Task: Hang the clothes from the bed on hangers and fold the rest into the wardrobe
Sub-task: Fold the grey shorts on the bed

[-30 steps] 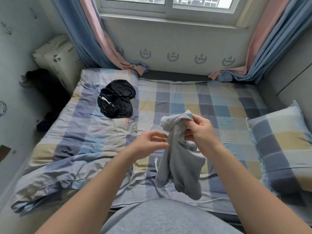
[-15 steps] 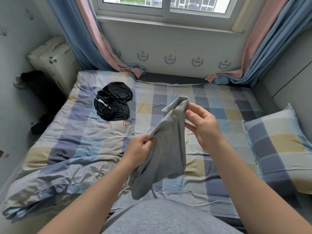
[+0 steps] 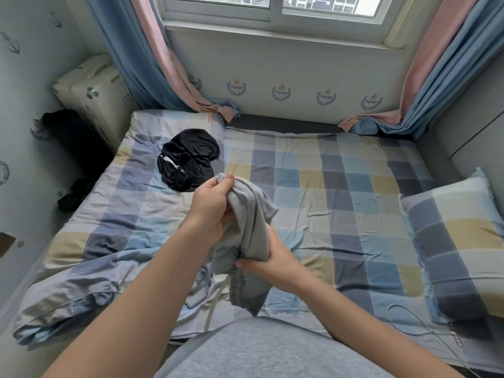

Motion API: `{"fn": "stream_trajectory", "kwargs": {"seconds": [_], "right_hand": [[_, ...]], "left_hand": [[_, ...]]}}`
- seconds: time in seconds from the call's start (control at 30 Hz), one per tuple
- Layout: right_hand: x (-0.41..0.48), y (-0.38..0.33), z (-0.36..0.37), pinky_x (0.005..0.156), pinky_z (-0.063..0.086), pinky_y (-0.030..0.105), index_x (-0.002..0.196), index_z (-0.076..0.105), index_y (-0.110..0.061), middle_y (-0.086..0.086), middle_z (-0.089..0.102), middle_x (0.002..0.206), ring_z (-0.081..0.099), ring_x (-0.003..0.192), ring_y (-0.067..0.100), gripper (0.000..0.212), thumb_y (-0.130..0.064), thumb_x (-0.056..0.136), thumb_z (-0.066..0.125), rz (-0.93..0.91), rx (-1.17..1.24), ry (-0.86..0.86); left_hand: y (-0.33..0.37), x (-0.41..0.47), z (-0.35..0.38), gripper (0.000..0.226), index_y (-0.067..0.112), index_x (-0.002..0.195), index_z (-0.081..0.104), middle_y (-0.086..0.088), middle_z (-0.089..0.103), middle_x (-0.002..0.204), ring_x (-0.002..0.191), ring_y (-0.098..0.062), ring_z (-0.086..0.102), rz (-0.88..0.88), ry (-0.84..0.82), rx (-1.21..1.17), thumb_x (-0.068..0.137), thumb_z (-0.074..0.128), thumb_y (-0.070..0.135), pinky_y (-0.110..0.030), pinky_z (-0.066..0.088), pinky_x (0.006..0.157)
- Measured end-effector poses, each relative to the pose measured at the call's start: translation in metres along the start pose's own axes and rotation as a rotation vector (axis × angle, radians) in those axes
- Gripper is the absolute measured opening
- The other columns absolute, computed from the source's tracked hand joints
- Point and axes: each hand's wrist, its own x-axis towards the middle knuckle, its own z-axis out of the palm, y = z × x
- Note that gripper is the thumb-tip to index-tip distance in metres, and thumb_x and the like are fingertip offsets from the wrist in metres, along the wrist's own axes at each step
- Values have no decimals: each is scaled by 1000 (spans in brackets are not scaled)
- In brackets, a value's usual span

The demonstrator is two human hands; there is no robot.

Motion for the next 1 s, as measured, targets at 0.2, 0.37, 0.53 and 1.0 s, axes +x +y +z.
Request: {"fn": "stream_trajectory", "kwargs": {"seconds": [0.2, 0.37, 0.53, 1.0], "right_hand": [[17, 0, -10, 77, 56, 21, 108, 67, -29, -11, 75, 99, 69, 98, 9, 35, 2, 92, 59, -29, 288, 146], [16, -18, -43, 59, 56, 30, 111, 66, 4, 12, 73, 80, 70, 68, 20, 18, 0, 95, 58, 71, 677, 155], [8, -34, -61, 62, 59, 36, 108, 65, 4, 21, 72, 87, 71, 71, 28, 22, -13, 99, 55, 97, 871, 67], [-3, -38, -95, 80, 61, 39, 110, 70, -4, 15, 69, 102, 69, 91, 28, 37, -29, 85, 59, 76, 1211, -49]], "left_hand": [[13, 2, 4, 21, 8, 94, 65, -8, 73, 77, 70, -20, 72, 59, -26, -27, 104, 53, 22, -32, 59, 60], [-2, 4, -17, 33, 17, 110, 67, -5, 72, 101, 83, -17, 66, 81, -103, 430, 91, 67, 44, -29, 55, 66], [-35, -7, -36, 61, 38, 131, 55, 12, 63, 129, 113, -6, 65, -141, -543, 655, 78, 80, 49, -33, 55, 95], [-114, 2, -28, 19, 18, 115, 66, -3, 73, 108, 105, -19, 67, 26, -393, 812, 97, 64, 19, -43, 54, 94]]}}
